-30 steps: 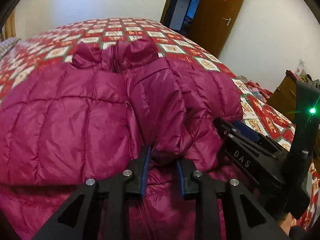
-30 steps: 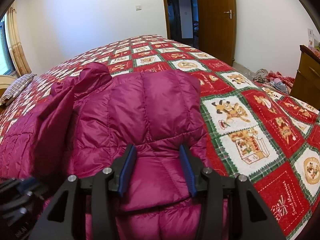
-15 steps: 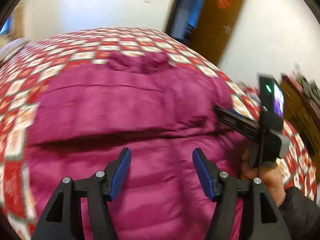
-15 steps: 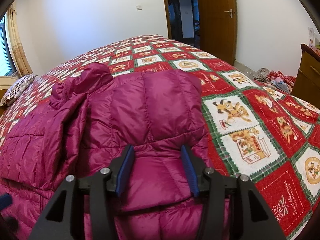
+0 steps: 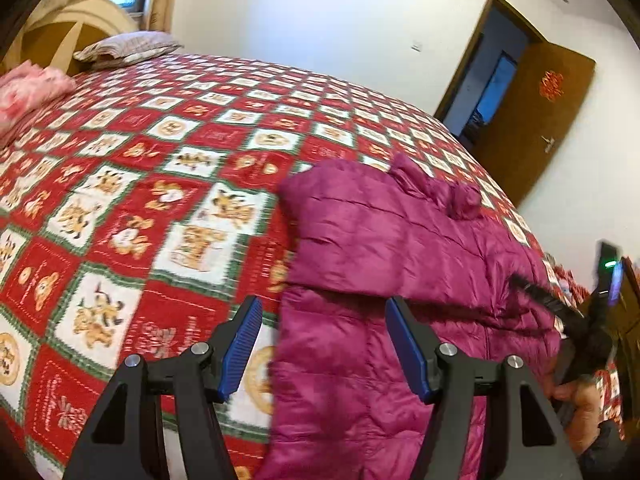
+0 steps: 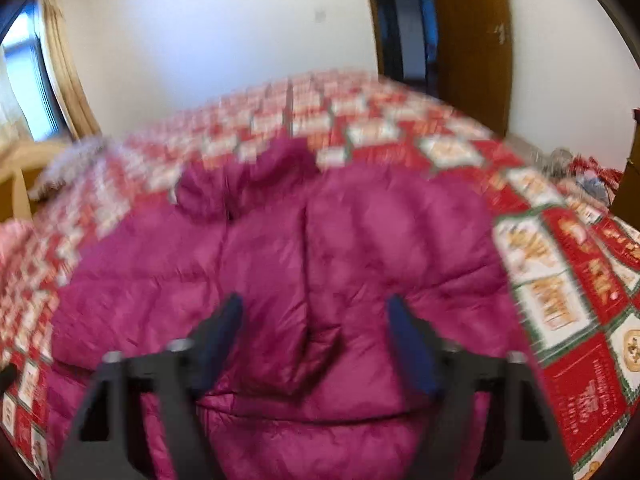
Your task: Fold large clothes
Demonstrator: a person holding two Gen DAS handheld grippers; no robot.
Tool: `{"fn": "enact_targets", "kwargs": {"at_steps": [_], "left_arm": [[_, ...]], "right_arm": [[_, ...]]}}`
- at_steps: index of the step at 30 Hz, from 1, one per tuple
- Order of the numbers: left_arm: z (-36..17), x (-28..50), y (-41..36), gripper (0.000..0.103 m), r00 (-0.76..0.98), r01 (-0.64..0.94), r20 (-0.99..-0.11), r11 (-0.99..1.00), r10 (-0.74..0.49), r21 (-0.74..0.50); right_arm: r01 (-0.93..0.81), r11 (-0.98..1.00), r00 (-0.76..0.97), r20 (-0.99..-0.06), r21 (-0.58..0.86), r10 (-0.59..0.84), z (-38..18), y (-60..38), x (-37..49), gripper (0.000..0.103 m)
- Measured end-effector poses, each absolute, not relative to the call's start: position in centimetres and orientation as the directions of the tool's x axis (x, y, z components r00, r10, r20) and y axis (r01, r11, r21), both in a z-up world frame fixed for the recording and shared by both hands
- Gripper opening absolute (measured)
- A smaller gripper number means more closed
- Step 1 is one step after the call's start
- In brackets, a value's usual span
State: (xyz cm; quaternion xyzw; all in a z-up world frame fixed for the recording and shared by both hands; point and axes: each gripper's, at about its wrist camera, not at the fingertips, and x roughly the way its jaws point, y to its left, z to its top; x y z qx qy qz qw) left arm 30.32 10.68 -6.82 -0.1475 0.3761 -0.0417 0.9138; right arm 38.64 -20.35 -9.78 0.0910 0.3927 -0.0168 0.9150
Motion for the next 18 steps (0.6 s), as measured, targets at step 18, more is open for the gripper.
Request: {"fn": "enact_targets", "kwargs": {"at_steps": [18], "left_arm": [[-6.9,40.0,7.1,0.065,0.699,-0.092,-0.714,0.985,-0.041,-0.146]], "right_arm": [[0.044,0.992,0.642,-0.764,0.119,0.063,-11.2,-20.7,35.6,0.022]]}}
